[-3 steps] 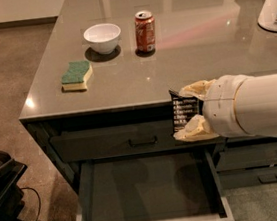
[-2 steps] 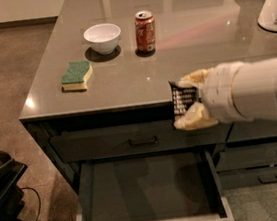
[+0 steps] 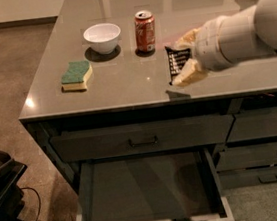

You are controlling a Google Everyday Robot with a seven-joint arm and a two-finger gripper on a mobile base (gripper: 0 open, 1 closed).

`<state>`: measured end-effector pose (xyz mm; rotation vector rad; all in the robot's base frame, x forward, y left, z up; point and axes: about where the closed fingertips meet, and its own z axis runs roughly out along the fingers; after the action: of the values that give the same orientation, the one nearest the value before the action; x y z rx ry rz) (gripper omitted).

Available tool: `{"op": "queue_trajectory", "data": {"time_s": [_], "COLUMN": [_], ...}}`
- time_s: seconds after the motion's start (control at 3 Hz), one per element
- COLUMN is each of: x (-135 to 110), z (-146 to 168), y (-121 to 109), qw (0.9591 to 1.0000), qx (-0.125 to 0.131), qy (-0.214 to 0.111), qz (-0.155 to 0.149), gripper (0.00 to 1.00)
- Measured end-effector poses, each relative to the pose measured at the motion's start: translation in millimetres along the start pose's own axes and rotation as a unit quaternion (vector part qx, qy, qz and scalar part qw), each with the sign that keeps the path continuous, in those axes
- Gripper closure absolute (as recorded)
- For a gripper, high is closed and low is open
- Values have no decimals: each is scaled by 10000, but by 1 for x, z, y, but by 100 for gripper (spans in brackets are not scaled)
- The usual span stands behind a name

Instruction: Pick rxbar chocolate from middle drawer and place on counter

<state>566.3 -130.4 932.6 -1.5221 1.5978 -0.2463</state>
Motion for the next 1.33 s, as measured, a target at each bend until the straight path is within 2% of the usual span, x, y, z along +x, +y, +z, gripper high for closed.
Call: {"op": "queue_trajectory", "data": {"time_s": [0.33, 0.67, 1.0, 1.33], "x": [10, 22, 23, 23], "z": [28, 57, 60, 60], "y": [-20, -23, -22, -22], "qw": [9999, 9995, 9994, 9994], "qx": [-62, -138, -155, -155], "qy": [-130, -281, -291, -291], "qz": [-9, 46, 64, 64], "gripper": [100, 100, 82, 58]}}
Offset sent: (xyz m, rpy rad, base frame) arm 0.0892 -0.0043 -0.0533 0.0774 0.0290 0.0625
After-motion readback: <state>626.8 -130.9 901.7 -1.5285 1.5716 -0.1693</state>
